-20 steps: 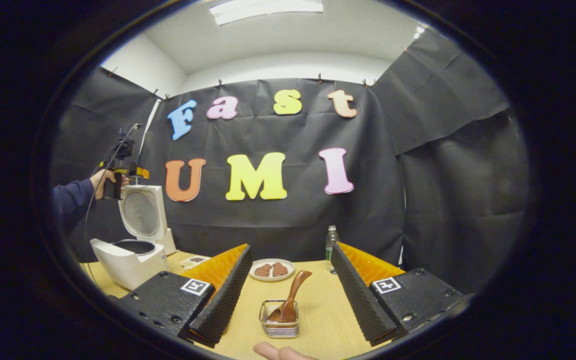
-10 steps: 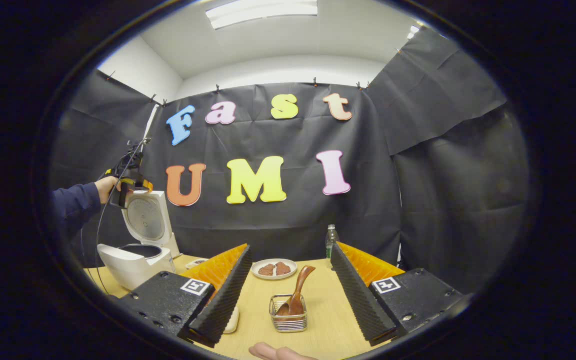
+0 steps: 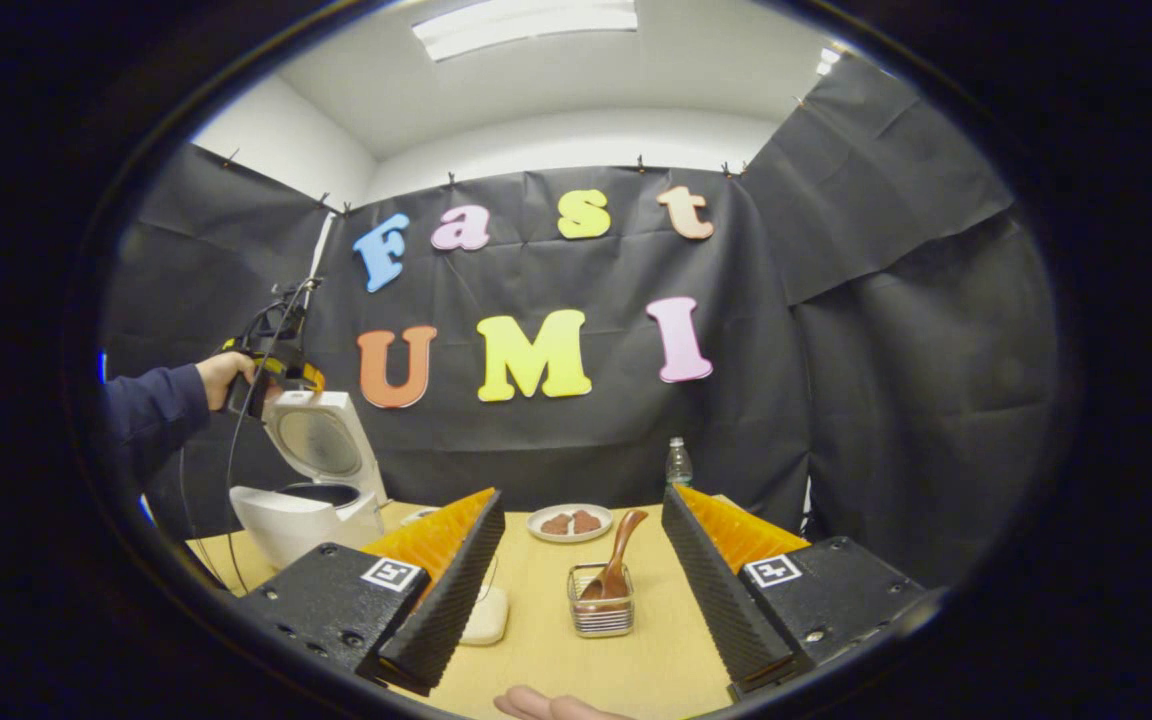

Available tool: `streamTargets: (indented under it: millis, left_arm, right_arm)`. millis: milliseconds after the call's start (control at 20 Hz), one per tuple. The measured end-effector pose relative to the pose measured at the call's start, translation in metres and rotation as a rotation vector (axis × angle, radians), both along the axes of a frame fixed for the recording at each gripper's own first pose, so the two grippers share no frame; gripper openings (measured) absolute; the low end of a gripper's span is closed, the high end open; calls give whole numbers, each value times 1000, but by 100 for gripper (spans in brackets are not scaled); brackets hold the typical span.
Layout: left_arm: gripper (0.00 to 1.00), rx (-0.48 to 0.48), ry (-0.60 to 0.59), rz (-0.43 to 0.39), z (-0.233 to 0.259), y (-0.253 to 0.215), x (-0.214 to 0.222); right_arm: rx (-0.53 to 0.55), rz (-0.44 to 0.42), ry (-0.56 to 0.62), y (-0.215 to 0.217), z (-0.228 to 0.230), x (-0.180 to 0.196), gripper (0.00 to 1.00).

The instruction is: Close the left gripper, press the button to open the rice cooker; take a wooden spoon from the chopstick holder with the right hand, scoop a spoonful of rice and pour it into the rice cooker, then put the wooden spoon back into the chopstick holder.

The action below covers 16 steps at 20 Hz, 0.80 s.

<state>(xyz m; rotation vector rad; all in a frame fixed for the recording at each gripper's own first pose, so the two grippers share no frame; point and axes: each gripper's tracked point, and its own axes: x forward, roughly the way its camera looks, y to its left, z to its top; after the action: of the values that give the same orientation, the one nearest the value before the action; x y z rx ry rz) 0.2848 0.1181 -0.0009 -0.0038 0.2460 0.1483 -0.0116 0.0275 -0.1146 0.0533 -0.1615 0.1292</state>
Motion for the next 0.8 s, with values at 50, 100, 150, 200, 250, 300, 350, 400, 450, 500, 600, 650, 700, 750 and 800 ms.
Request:
streamTargets:
  millis: [50, 100, 150, 200, 250, 300, 350, 400, 450, 500, 600, 650, 700, 750, 800]
  left_arm:
    - [96, -4, 15, 1, -6, -4, -8]
    - [96, -3, 29, -6, -14, -8, -16]
    - [96, -1, 32, -17, -19, -13, -22]
    - [96, 0, 30, -17, -24, -16, -28]
    - [96, -2, 26, -10, -29, -17, -33]
    - [96, -1, 29, -9, -36, -20, -39]
    - [96, 2, 40, -15, -45, -25, -45]
    - [96, 3, 57, -32, -53, -31, -52]
    - [96, 10, 71, -36, -58, -34, -58]
    - [95, 17, 84, -37, -64, -34, -62]
    - [95, 7, 107, -39, -74, -36, -73]
    - [95, -7, 125, -40, -79, -37, -78]
    - [95, -12, 141, -41, -85, -39, -81]
    - [95, -7, 155, -43, -91, -40, -85]
    - [96, -1, 172, -45, -98, -42, -86]
  right_arm:
    - [-1, 7, 0, 1, -2, -6, 100]
    - [-9, 5, -10, 0, -4, -14, 98]
    - [-16, 3, -24, 0, -4, -21, 100]
    - [-20, 1, -27, 0, -6, -27, 100]
    - [-24, 7, -28, 2, -10, -34, 100]
    - [-27, 17, -25, 5, -12, -41, 100]
    - [-36, 27, -17, 8, -15, -46, 100]
    - [-42, 34, -20, 10, -14, -52, 100]
    - [-49, 35, -30, 10, -12, -58, 100]
    - [-54, 31, -41, 8, -8, -64, 100]
    - [-64, 25, -58, 7, -1, -75, 98]
    - [-62, 30, -54, 9, -2, -79, 100]
    - [-51, 40, -44, 10, -2, -83, 100]
    - [-39, 53, -29, 11, -4, -88, 100]
    - [-30, 58, -17, 10, -7, -90, 98]
